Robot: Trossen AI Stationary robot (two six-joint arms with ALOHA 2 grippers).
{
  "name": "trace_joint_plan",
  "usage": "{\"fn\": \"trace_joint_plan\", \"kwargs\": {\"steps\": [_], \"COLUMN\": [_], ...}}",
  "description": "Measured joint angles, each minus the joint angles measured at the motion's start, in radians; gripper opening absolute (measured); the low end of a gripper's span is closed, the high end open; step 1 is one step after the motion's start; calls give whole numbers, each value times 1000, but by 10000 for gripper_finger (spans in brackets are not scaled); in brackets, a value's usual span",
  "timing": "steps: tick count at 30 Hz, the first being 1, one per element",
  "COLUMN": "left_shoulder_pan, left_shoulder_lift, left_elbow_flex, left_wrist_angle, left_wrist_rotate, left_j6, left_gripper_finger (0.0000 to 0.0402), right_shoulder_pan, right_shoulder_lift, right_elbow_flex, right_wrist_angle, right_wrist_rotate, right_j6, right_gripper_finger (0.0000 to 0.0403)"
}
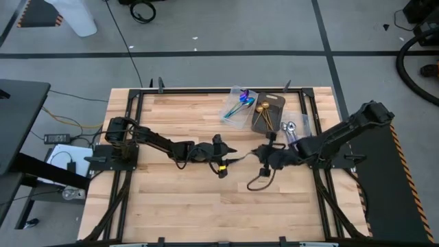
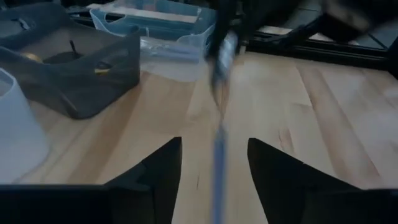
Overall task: Sort silverware by color (type)
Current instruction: Put the purple spoon into the right transparent bin
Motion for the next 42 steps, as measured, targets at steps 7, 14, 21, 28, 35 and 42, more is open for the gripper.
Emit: {"fn": "trace_joint_plan", "kwargs": {"steps": [7, 14, 21, 28, 35, 42], "left_shoulder_pan": [0, 1, -2, -7, -7, -6], "left_shoulder_lift": [0, 0, 0, 0, 0, 0], "left_elbow_flex": [0, 0, 0, 0, 0, 0], "left_wrist_angle": [-4, -11, -19, -31, -36, -45], "left_wrist_rotate": [1, 25, 93, 93, 92, 92], "left_j6": [-41, -150, -188, -187, -186, -186], "left_gripper_finger": [183, 183, 183, 183, 183, 183], "right_shoulder_pan": [-93, -207, -324, -420, -550, -688], "right_shoulder_lift": [-107, -153, -122, -116, -114, -79], "right_elbow_flex": [138, 302, 441, 576, 601, 600], "right_wrist_angle": [-447, -767, -1042, -1293, -1395, -1399], "right_wrist_rotate": [-131, -256, -388, -501, -576, -561], "right_j6": [135, 194, 231, 186, 103, 16], "right_gripper_finger": [16, 16, 16, 18, 18, 18]}}
